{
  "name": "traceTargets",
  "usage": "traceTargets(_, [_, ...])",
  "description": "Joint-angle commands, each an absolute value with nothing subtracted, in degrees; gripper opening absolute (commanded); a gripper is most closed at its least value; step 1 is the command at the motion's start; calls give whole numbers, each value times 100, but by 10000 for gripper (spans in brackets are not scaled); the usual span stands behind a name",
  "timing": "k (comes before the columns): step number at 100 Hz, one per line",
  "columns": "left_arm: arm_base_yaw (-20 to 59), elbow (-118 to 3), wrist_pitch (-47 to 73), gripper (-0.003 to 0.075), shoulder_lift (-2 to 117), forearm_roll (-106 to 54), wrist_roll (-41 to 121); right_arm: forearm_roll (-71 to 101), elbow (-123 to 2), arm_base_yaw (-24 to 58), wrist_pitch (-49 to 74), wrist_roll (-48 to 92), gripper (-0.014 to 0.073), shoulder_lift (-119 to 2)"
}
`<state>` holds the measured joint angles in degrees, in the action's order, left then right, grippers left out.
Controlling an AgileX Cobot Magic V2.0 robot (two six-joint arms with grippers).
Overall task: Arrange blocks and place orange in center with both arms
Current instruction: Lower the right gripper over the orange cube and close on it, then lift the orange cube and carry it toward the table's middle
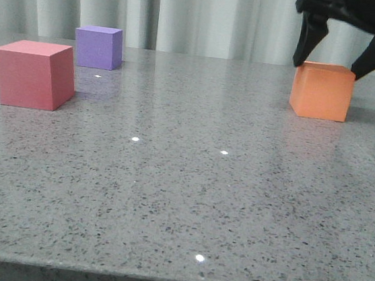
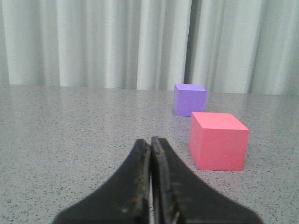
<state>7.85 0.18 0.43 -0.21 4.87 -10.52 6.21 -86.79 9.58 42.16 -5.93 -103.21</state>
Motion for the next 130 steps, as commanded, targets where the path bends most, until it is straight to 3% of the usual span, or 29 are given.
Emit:
traceTargets(1, [764, 253, -408, -20, -211, 482, -1074, 675, -8873, 953, 3957, -562, 643, -10154])
traceTargets(14, [764, 253, -408, -20, -211, 482, -1074, 694, -8873, 953, 4017, -562, 601, -10253])
traceTargets(33, [764, 253, -408, -20, -211, 482, -1074, 745, -8873, 953, 4163, -562, 375, -10217])
traceTargets(53, [764, 253, -408, -20, -211, 482, -1074, 890, -8957, 1136, 4150, -562, 373, -10073])
traceTargets(77, [764, 253, -408, -20, -211, 482, -1074, 885, -9648, 1998, 3813, -562, 373, -10163])
traceTargets(130, [764, 253, -408, -20, -211, 482, -1074, -213, -12007, 3062, 4654, -2222, 373, -11869])
